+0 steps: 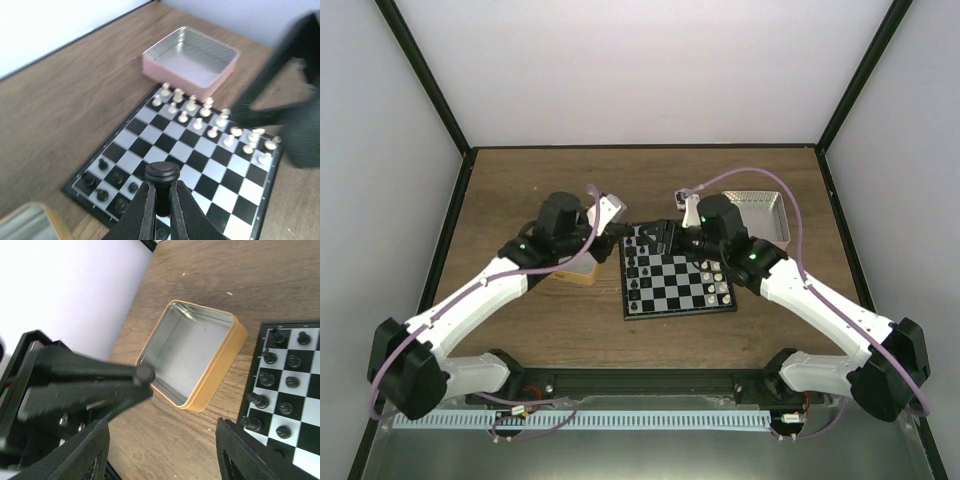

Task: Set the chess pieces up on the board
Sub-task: Place the chess piece on the chessboard.

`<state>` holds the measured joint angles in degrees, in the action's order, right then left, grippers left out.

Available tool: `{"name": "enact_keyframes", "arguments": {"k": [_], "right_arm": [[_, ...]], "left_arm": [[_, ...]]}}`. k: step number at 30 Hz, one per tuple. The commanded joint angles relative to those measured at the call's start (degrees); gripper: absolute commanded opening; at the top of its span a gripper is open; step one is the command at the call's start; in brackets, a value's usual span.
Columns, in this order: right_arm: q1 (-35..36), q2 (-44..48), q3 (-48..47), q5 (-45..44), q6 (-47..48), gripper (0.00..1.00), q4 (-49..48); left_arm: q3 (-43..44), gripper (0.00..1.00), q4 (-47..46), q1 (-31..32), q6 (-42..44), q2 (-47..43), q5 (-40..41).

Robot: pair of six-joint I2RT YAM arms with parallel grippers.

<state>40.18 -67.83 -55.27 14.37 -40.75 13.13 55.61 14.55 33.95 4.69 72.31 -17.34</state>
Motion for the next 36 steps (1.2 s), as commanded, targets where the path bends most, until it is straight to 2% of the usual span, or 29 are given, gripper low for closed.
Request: {"name": "enact_keyframes", "arguments": {"k": [1, 6, 15, 22, 27, 29, 30, 31, 32, 36], "right_arm": [[-0.4, -0.6, -3.9, 5.3, 0.9, 0.59, -0.6], [-0.4, -1.2, -4.9, 9.6, 1.0, 0.56, -1.8], [-0.4, -2.8, -4.9, 12.4, 0.4, 0.45, -2.5], [-0.4, -3.4, -3.9, 14.5, -0.9, 0.28, -4.3], [-0.3, -2.9, -1.7, 16.7, -3.5, 0.09, -7.5], [-0.4, -2.2, -0.7, 16.9, -4.4, 0.06, -8.9], [-0.4, -1.9, -0.3, 16.6, -4.9, 0.04, -9.5], [-0.4, -1.3, 0.0, 16.2, -5.4, 0.04, -10.3], [-0.4, -0.7, 0.4, 15.7, -5.7, 0.04, -11.0], [-0.6, 2.4, 1.4, 12.5, -6.9, 0.03, -14.2]], "left_arm": [[-4.4, 0.04, -8.4, 3.1, 13.2, -5.9, -3.8], [-4.9, 0.04, -6.3, 4.4, 20.3, -8.3, -3.0], [-5.0, 0.04, -5.1, 5.2, 25.5, -9.3, -5.7], [-5.5, 0.04, -5.1, 5.4, 27.0, -9.8, -8.0], [-6.1, 0.05, -6.3, 5.5, 26.5, -10.8, -8.2], [-6.4, 0.1, -7.3, 5.5, 25.2, -11.3, -7.7], [-6.6, 0.18, -8.1, 5.5, 24.2, -11.7, -7.5], [-6.9, 0.31, -9.3, 5.5, 22.5, -12.2, -7.0], [-7.5, 0.39, -10.8, 5.4, 20.4, -12.8, -6.3], [-11.1, 0.59, -18.2, 5.4, 9.6, -16.4, -3.0]]}}
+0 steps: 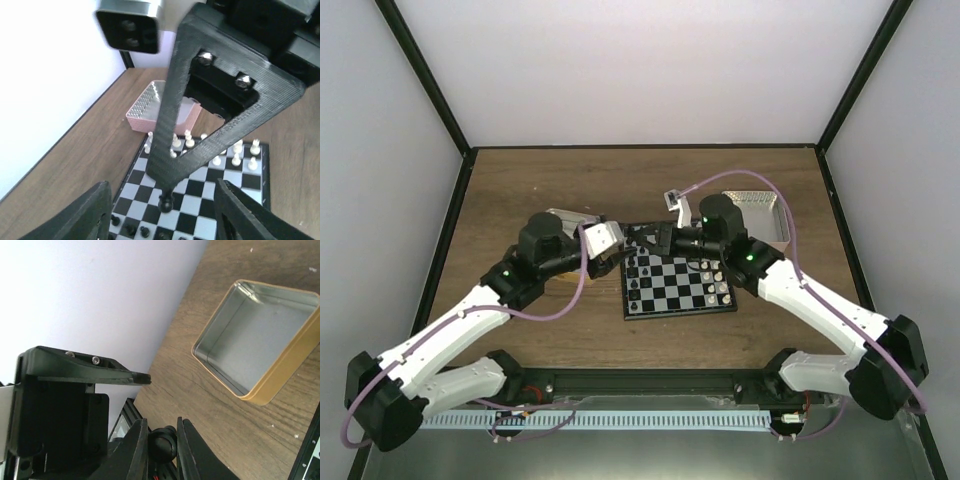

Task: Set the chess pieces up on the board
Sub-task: Place the chess piece on the chessboard.

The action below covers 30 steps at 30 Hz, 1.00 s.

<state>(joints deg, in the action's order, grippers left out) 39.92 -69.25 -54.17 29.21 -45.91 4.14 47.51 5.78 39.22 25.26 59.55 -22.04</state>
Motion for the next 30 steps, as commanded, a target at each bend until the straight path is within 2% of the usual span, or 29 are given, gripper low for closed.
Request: {"name": "enact_keyframes", "arguments": {"k": [1, 4, 7, 12, 15, 19, 25, 30], "right_arm": [[-0.4, 4.7, 0.7, -2.9, -2.1, 0.03, -6.4], [-0.5, 7.3, 1.5, -4.0, -2.5, 0.03, -10.8], [-0.5, 9.3, 2.0, -4.3, -2.5, 0.03, -14.9], [-0.5, 10.8, 2.6, -2.8, -1.6, 0.04, -20.6], [-0.5, 11.0, 2.5, -1.9, -0.7, 0.04, -22.2], [-0.4, 10.7, 2.2, -2.1, -0.2, 0.04, -22.6], [-0.5, 10.7, 2.5, -2.4, -0.1, 0.04, -23.7], [-0.4, 10.6, 3.0, -2.5, -0.2, 0.04, -23.6]], "left_arm": [[-4.1, 0.61, -11.5, 0.1, -14.3, -4.6, 1.9], [-5.7, 0.64, -17.8, 0.1, -25.5, -6.6, -0.9], [-4.9, 0.65, -23.0, 0.1, -40.9, -6.6, -2.3], [1.7, 0.62, -23.1, -0.1, -66.4, -2.2, -3.8], [1.7, 0.61, -31.8, -0.1, -78.1, 0.1, -9.4], [0.3, 0.55, -37.3, -0.1, -84.3, 1.0, -10.6], [-1.2, 0.35, -41.1, -0.1, -86.9, 2.1, -10.7], [-2.1, 0.23, -44.5, -0.1, -88.7, 2.8, -10.7]]}}
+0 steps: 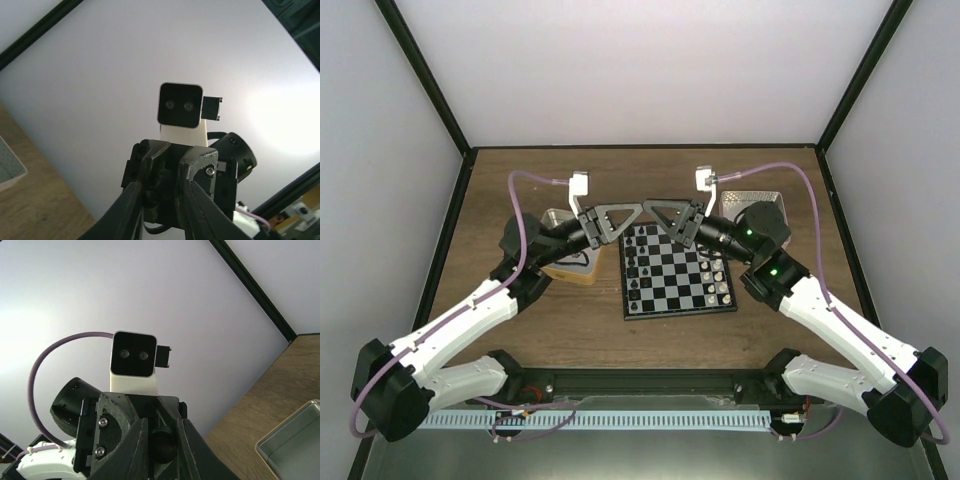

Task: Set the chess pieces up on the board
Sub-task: Place the chess piece on the chessboard.

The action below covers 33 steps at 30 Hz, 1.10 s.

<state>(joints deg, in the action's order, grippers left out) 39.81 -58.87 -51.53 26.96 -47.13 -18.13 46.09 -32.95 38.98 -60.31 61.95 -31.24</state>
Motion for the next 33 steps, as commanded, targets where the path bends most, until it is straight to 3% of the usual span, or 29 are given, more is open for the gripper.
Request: {"name": "enact_keyframes", "arguments": {"k": [1, 4, 12, 21, 28, 33], "right_arm": [[-0.3, 0.3, 0.5, -0.3, 0.9, 0.04, -1.5], [-0.3, 0.5, 1.0, -0.5, 0.9, 0.04, -1.6], [-0.3, 0.4, 1.8, 0.7, 0.5, 0.04, -2.1], [-0.3, 1.1, 3.3, 0.9, -0.7, 0.03, -3.7], [-0.3, 0.4, 3.4, 1.5, -0.6, 0.03, -4.1], [-0.3, 0.8, 3.8, 0.1, -0.7, 0.03, -2.9]], "left_arm": [[-0.8, 0.21, -6.0, 0.1, -3.3, 0.5, -1.4], [-0.9, 0.15, -6.9, 0.1, -3.5, 0.4, -0.8], [-1.1, 0.14, -9.1, 0.1, -3.5, 0.2, 0.3], [-1.6, 0.22, -12.6, 0.1, -4.1, -0.3, 1.4], [-1.8, 0.06, -14.9, 0.2, -5.3, 0.7, 0.2], [-2.1, 0.04, -14.6, 0.1, -4.3, 0.8, 0.8]]}}
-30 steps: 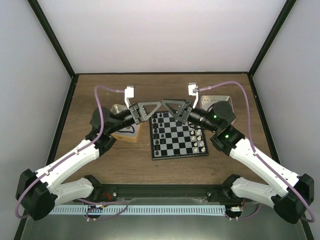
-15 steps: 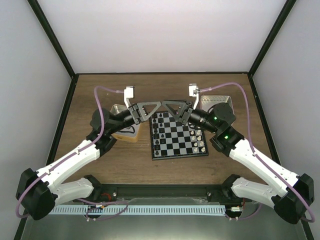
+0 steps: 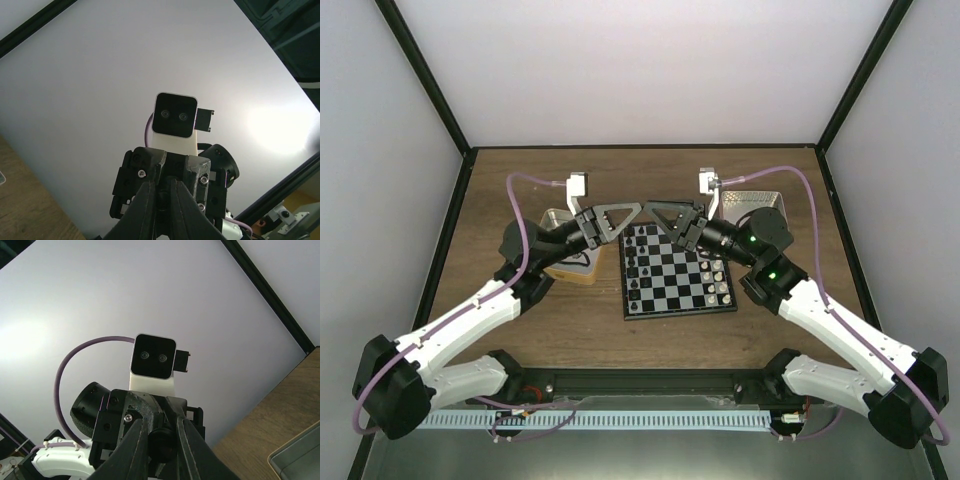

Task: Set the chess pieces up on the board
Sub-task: Place the chess piece on the chessboard.

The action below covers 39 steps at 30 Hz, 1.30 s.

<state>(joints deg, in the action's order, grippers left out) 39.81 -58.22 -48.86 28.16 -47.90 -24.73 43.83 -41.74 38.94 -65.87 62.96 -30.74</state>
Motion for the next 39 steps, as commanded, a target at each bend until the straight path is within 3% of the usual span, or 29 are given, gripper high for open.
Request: {"name": "enact_keyframes", "arguments": {"k": [1, 7, 11, 17, 26, 39], "right_arm": [[-0.3, 0.3, 0.9, -1.9, 0.0, 0.1, 4.8], [-0.4, 1.7, -0.3, -9.4, 0.7, 0.57, 12.4], [-0.3, 3.6, 0.6, -19.2, -0.1, 0.7, 18.0], [-0.3, 4.0, 0.3, -31.3, -4.9, 0.71, 28.6], [-0.3, 7.4, 2.3, -45.2, -13.6, 0.71, 40.5], [-0.3, 14.7, 4.6, -55.4, -18.0, 0.71, 45.9]], "left_arm": [[0.2, 0.04, -4.6, 0.2, 2.0, -0.4, 0.5], [4.2, 0.04, 20.2, 0.2, 16.2, -2.2, 6.9], [7.1, 0.04, 34.8, 0.3, 25.0, -1.3, 12.1], [8.4, 0.04, 46.3, 3.7, 35.0, 3.8, 20.1], [17.5, 0.04, 60.1, 19.7, 43.4, 16.9, 42.5], [11.6, 0.04, 59.5, 24.4, 40.2, 24.2, 43.9]]}}
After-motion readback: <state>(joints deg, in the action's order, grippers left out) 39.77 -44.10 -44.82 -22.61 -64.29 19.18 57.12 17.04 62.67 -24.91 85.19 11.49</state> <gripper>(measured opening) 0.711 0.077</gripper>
